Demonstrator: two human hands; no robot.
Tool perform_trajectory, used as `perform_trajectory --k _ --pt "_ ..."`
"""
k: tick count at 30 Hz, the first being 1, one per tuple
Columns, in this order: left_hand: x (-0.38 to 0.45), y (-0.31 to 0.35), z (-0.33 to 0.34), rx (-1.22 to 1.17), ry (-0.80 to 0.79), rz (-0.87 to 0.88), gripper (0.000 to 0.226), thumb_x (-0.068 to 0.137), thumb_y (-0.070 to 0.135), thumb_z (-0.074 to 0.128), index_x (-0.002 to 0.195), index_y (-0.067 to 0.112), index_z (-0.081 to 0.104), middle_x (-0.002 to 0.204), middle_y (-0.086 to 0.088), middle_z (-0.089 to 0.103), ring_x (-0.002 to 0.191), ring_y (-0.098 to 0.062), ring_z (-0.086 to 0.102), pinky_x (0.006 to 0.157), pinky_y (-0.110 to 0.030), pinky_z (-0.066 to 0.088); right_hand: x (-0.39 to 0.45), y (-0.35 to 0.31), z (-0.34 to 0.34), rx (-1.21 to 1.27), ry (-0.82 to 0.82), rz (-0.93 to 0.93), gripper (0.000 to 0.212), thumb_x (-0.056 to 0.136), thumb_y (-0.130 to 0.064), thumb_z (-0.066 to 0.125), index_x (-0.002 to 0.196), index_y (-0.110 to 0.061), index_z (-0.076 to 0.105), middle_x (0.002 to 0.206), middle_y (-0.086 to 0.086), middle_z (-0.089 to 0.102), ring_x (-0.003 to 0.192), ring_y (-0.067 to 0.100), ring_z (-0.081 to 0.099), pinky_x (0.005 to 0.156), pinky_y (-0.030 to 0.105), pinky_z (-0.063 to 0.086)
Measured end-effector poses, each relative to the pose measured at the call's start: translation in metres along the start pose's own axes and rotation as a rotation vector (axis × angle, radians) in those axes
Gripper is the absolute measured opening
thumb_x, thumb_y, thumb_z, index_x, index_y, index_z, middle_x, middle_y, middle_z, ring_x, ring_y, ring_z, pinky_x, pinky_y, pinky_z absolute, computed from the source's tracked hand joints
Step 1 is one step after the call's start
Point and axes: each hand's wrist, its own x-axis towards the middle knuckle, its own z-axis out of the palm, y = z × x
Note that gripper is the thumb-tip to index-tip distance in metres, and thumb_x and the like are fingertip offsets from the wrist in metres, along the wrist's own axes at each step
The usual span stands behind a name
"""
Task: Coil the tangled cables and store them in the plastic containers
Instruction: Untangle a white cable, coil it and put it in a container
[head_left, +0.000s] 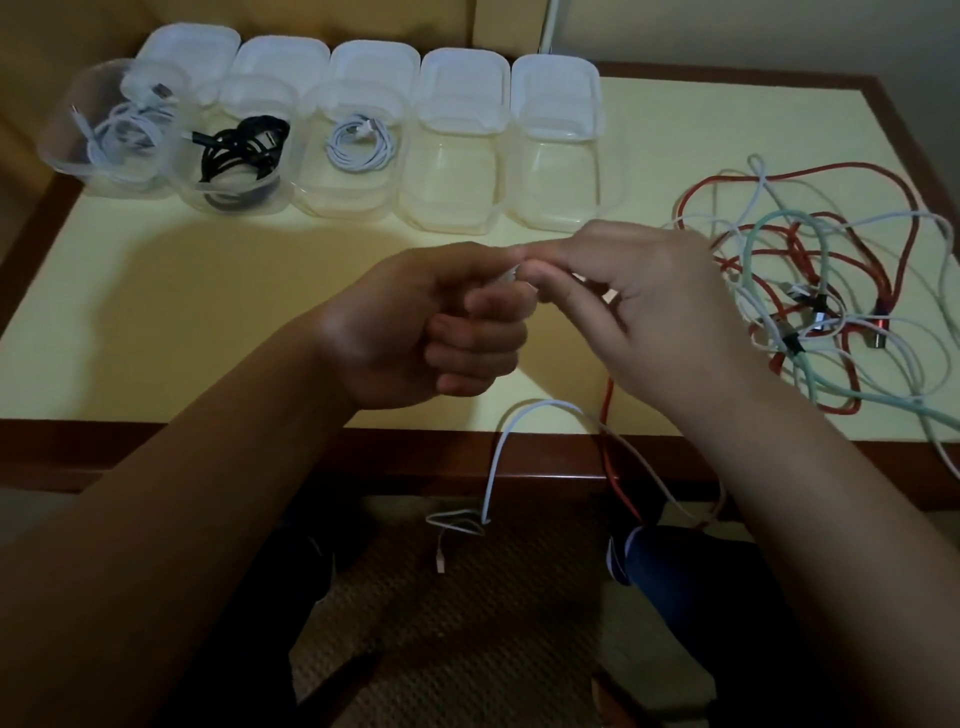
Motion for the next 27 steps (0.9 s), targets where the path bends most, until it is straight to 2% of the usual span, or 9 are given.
perform_trajectory --k 2,5,10,13,17,19,21,24,27 --pt "-0.007 0.0 0.0 -0.166 -0.163 0.011 0.047 0.107 0.034 0.026 0.063 0.021 0.038 0.046 0.008 0.023 0.04 -0.009 0.024 0.039 -0.023 0.029 0.0 0.005 0.005 -0.001 -0.052 0.086 0.025 0.108 -0.035 0.056 0.113 -0.026 0.079 0.083 -0.011 0.066 0.075 -0.001 0.057 0.072 0.021 0.043" --pt "-0.007 -0.005 0.002 -0.313 -0.149 0.157 0.05 0.11 0.035 0.023 0.067 0.02 0.042 0.048 0.007 0.027 0.044 -0.01 0.027 0.045 -0.023 0.033 -0.002 0.002 0.015 0.104 -0.178 0.263 0.025 0.108 -0.034 0.055 0.087 -0.045 0.064 0.069 -0.014 0.058 0.059 -0.001 0.054 0.06 0.016 0.035" --pt "0.002 -0.003 -0.009 -0.609 0.347 0.551 0.049 0.112 0.024 0.032 0.07 0.013 0.054 0.055 0.005 0.048 0.049 -0.01 0.049 0.057 -0.025 0.052 -0.011 -0.029 0.04 0.259 -0.418 0.37 0.02 0.109 -0.031 0.051 0.097 -0.033 0.067 0.07 -0.006 0.065 0.056 0.005 0.058 0.057 0.027 0.045" --pt "0.006 -0.001 -0.023 -0.442 0.681 0.727 0.047 0.113 0.027 0.033 0.073 0.011 0.051 0.058 0.0 0.054 0.054 -0.014 0.057 0.064 -0.029 0.058 -0.01 -0.04 0.036 0.298 -0.379 0.4 0.035 0.11 -0.036 0.049 0.086 -0.022 0.07 0.053 -0.013 0.057 0.046 0.006 0.053 0.05 0.016 0.034" --pt "0.001 0.001 -0.036 0.126 0.866 0.633 0.05 0.113 0.031 0.031 0.077 0.01 0.057 0.061 -0.002 0.064 0.061 -0.016 0.065 0.071 -0.032 0.057 -0.012 -0.055 0.028 0.317 -0.303 0.346 0.037 0.109 -0.035 0.05 0.078 -0.019 0.065 0.052 -0.012 0.053 0.049 0.009 0.052 0.049 0.018 0.031" --pt "-0.003 -0.003 -0.03 0.652 0.857 0.511 0.052 0.114 0.029 0.03 0.079 0.01 0.064 0.061 0.0 0.066 0.059 -0.011 0.059 0.063 -0.022 0.045 -0.011 -0.057 0.021 0.328 -0.214 0.311 0.029 0.107 -0.031 0.054 0.081 -0.02 0.061 0.053 -0.009 0.05 0.049 0.011 0.05 0.049 0.02 0.029" --pt "-0.006 -0.005 -0.024 0.856 0.769 0.399 0.055 0.113 0.03 0.03 0.078 0.01 0.068 0.06 0.0 0.066 0.053 -0.007 0.053 0.055 -0.017 0.039 -0.009 -0.055 0.013 0.31 -0.132 0.258 0.025 0.107 -0.029 0.055 0.085 -0.02 0.064 0.054 -0.01 0.05 0.049 0.014 0.05 0.049 0.021 0.029" --pt "-0.007 -0.009 -0.02 0.808 0.569 0.257 0.064 0.113 0.038 0.029 0.065 0.02 0.067 0.054 -0.009 0.061 0.052 -0.019 0.052 0.057 -0.026 0.041 -0.005 -0.046 0.011 0.311 -0.015 0.242 0.025 0.108 -0.029 0.057 0.088 -0.018 0.069 0.054 -0.006 0.051 0.049 0.014 0.048 0.052 0.019 0.029" --pt "0.0 -0.011 -0.01 0.467 0.348 0.13 0.069 0.109 0.052 0.02 0.062 0.011 0.05 0.043 -0.004 0.033 0.044 -0.022 0.037 0.058 -0.033 0.041 -0.001 -0.031 0.014 0.369 0.036 0.296 0.024 0.106 -0.03 0.06 0.09 -0.015 0.068 0.062 0.012 0.056 0.053 0.017 0.045 0.055 0.022 0.033"
